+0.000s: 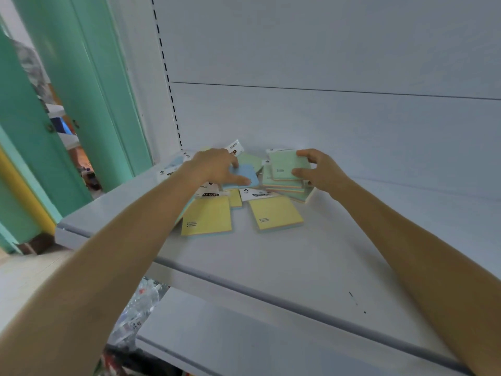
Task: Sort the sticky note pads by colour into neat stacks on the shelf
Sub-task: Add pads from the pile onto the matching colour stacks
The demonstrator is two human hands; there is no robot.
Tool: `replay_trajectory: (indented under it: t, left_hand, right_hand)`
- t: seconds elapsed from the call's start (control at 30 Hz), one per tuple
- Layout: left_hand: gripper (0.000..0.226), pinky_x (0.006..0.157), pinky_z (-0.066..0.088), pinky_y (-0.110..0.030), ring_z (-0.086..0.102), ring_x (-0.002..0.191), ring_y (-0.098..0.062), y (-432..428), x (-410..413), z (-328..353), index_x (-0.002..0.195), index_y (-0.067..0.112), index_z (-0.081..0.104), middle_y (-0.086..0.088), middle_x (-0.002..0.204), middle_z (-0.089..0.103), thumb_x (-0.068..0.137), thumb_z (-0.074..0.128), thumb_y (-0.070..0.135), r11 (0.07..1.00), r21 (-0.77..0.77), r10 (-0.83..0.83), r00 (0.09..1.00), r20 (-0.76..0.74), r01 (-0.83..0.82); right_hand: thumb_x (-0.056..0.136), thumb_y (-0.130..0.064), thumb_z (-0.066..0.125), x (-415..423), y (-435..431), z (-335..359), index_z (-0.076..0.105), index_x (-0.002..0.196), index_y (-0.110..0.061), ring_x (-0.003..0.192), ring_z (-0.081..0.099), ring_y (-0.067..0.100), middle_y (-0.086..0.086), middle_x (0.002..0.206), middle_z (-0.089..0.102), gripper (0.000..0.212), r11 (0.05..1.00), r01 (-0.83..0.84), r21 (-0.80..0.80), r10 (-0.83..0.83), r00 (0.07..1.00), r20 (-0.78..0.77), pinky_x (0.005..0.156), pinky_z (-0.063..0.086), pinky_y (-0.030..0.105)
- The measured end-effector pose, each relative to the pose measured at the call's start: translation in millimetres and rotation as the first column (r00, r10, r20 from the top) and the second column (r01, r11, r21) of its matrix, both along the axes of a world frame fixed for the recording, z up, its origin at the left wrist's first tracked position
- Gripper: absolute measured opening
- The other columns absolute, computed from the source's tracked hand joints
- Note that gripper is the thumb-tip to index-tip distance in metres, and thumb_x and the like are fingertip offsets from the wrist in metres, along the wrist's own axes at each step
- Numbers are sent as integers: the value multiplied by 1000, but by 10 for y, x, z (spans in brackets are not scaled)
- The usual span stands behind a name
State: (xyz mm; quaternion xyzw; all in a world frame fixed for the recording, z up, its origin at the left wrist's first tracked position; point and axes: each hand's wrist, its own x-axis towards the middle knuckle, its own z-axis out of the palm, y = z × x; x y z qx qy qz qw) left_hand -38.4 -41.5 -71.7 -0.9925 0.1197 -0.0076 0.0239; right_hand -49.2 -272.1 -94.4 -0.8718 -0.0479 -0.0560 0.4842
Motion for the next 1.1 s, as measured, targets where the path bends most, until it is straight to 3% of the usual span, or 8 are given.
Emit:
replay_trajectory:
  t: [0.13, 0.27, 0.43, 0.53, 0.67, 0.87, 1.0, 1.1]
  left_hand:
    - [56, 106, 32, -34, 41, 130, -24, 39, -56, 85, 140, 27, 37, 3, 152, 31, 89, 53, 42, 982, -181, -100, 963, -252, 54]
    - [54, 106, 32, -32, 42, 130, -22, 147, -30, 68, 139, 22, 40, -3, 152, 32, 89, 59, 19, 941, -340, -84, 972, -221, 4]
    - [62, 88, 40, -38, 44, 120, -32, 155, -52, -51, 127, 12, 48, -15, 125, 48, 81, 60, 51, 946, -196, 281, 955, 96, -259]
    - [70, 83, 36, -36, 46, 118, -33, 61, -72, -114, 125, 15, 46, -12, 115, 57, 80, 42, 69, 919, -122, 386, 918, 90, -375]
    - [65, 89, 41, -39, 45, 120, -33, -7, -24, -176, 130, 17, 42, -12, 124, 56, 80, 57, 55, 899, -293, 361, 930, 76, -325]
    - [56, 91, 42, -29, 51, 116, -29, -41, -15, -10, 131, 11, 46, -18, 131, 43, 79, 66, 2, 691, -723, 205, 963, 173, -17]
    - [46, 59, 45, -3, 57, 80, -16, -153, -60, 178, 127, 15, 51, -12, 122, 51, 86, 53, -4, 564, -807, 145, 941, 306, 176]
    - [40, 55, 48, -9, 60, 85, -22, -294, -46, 284, 120, 18, 56, -6, 108, 56, 85, 54, 0, 356, -911, 126, 955, 268, 208]
  right_hand:
    - [83, -11, 64, -5, -2, -14, 48, 130, -12, 123, 47, 25, 11, 136, 46, 50, 1000, -5, 7, 5, 1000, 26, 103, 41, 42]
    - [83, -10, 64, 19, -8, -38, 48, 130, -13, 107, 47, 18, 11, 136, 47, 50, 999, -16, 29, 15, 999, 37, 102, 40, 41]
    - [83, -9, 64, 27, 11, -51, 48, 130, -14, 107, 49, 20, 10, 136, 46, 49, 998, -5, 66, 2, 999, 45, 101, 44, 41]
    - [84, -8, 62, 23, 12, -68, 47, 130, -13, 102, 50, 20, 11, 136, 46, 48, 996, -3, 94, 0, 1000, 32, 87, 45, 33]
    - [85, -7, 61, 16, 11, -78, 48, 129, -14, 101, 48, 18, 10, 136, 46, 47, 993, 7, 115, -12, 999, 43, 89, 47, 34]
    - [84, 5, 54, -37, -74, 14, 53, 125, -13, 95, 51, 20, 6, 137, 47, 45, 968, 111, 225, -121, 992, 33, 86, 50, 33]
    - [85, 9, 50, -168, -292, 134, 54, 125, -11, 101, 53, 20, 7, 139, 44, 45, 933, 193, 303, -210, 977, 24, 87, 51, 32]
    - [86, 9, 48, -374, -532, 179, 54, 126, -11, 100, 53, 20, 6, 135, 44, 45, 912, 256, 320, -277, 961, 22, 81, 56, 28]
